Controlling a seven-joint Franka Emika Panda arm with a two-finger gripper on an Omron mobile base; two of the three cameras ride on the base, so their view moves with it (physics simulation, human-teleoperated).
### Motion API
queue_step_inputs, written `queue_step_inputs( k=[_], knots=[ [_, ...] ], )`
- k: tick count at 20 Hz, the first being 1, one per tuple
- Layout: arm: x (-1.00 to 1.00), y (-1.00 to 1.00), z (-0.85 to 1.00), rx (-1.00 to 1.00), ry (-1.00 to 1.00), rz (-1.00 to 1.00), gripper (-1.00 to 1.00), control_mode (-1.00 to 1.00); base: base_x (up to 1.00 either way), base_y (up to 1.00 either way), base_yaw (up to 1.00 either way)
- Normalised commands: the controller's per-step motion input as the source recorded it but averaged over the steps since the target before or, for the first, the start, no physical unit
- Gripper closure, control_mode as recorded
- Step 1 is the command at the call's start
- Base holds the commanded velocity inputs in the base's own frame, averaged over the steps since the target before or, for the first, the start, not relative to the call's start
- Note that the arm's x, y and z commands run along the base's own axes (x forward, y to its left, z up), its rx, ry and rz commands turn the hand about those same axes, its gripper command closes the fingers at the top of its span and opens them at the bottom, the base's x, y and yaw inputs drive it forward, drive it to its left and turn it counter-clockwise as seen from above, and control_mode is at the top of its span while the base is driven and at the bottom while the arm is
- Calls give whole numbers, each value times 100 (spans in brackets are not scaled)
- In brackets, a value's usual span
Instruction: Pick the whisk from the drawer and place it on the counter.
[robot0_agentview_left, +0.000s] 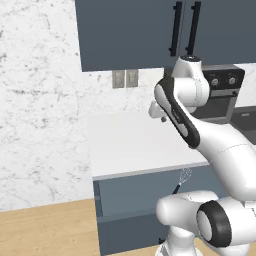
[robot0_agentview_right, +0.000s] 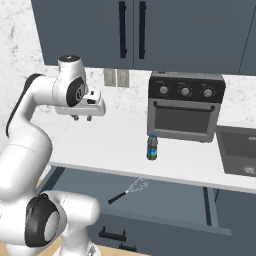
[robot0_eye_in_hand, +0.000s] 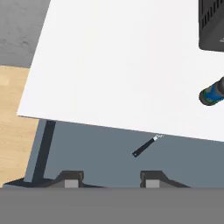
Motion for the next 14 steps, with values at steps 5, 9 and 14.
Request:
queue_step_inputs(
  k=[5,9,14],
  knots=[
    [-16,-12,-4,0,0,-1,-100,-100,0,0,0],
    [-42,-29,-27,0,-1,-3,-100,-100,0,0,0],
    [-31,-7,-54,0,0,0,-100,-100,0,0,0]
  ],
)
